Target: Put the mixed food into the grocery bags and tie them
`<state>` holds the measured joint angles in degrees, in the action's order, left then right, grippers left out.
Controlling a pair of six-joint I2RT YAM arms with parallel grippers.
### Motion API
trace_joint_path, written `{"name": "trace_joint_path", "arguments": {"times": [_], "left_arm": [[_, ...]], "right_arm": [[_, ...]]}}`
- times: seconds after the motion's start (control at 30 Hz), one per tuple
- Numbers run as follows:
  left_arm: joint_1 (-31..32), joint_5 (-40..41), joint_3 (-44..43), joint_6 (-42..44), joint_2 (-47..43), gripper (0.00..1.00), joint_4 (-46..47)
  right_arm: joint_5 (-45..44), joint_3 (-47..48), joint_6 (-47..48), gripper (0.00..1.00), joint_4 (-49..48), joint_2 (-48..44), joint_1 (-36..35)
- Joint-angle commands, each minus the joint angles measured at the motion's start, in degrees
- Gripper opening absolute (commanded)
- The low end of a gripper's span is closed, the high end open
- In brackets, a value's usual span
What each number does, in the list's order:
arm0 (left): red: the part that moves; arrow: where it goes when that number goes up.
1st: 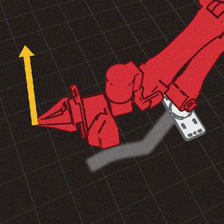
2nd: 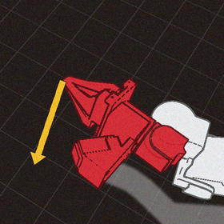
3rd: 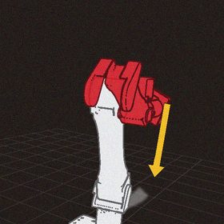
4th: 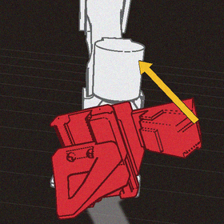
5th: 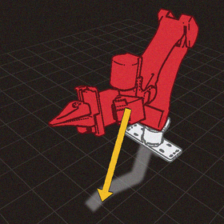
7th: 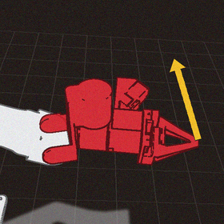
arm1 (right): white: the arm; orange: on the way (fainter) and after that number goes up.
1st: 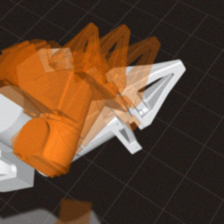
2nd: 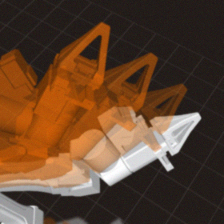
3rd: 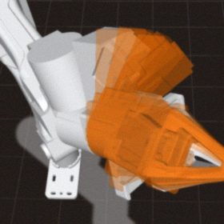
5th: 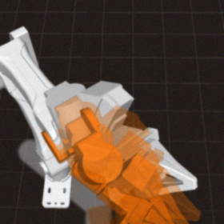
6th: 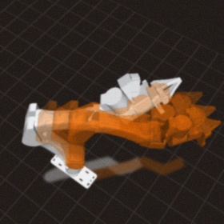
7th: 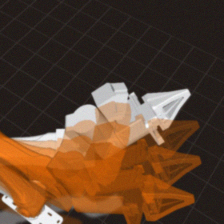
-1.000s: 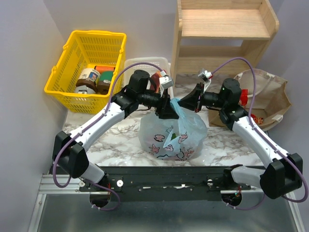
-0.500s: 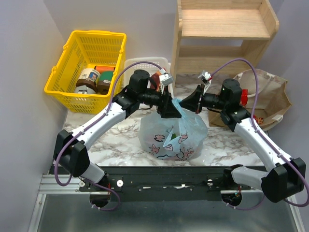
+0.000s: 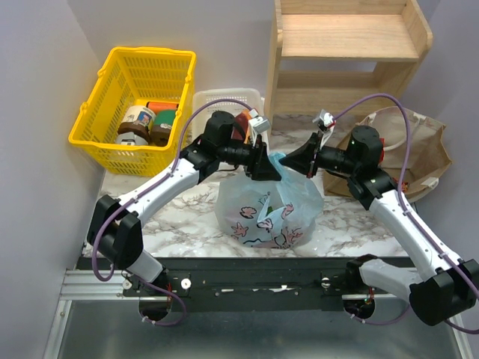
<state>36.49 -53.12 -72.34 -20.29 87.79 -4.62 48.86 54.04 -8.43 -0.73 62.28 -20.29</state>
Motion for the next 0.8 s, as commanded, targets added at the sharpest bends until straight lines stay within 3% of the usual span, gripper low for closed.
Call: {"name": "trace_joint_path", "arguments": {"times": [0.0,0.23,0.33,0.5,0.57,0.7,0.77], "left_arm": [[0.07,1.62,2.11,-1.06,0.37,0.46,1.19],[-0.28,1.97,3.52,0.43,-0.78,0.43,0.23],[-0.63,1.80,3.95,-0.09,-0.60,0.36,0.23],[-0.63,-1.72,4.92,-3.43,-0.77,0.37,4.35],[-0.63,-3.38,5.36,-3.70,-1.48,0.43,6.38],[-0.63,-4.80,6.59,-4.58,-3.76,0.73,10.23],[-0.63,-5.23,6.86,-6.24,-4.29,0.76,11.91]], "right_arm": [[-3.42,0.71,1.13,0.01,2.93,-1.81,-0.36],[-7.55,0.98,1.66,0.01,5.74,-4.01,-0.36],[-8.52,1.59,2.01,0.01,6.88,-4.62,-0.36],[-9.31,1.95,2.71,0.01,8.55,-3.92,-0.71],[-10.10,1.51,2.71,0.01,8.64,-4.01,-0.97],[-10.63,1.24,2.80,0.01,8.64,-3.57,-1.33],[-10.37,1.33,2.98,0.01,8.56,-2.87,-1.85]]}}
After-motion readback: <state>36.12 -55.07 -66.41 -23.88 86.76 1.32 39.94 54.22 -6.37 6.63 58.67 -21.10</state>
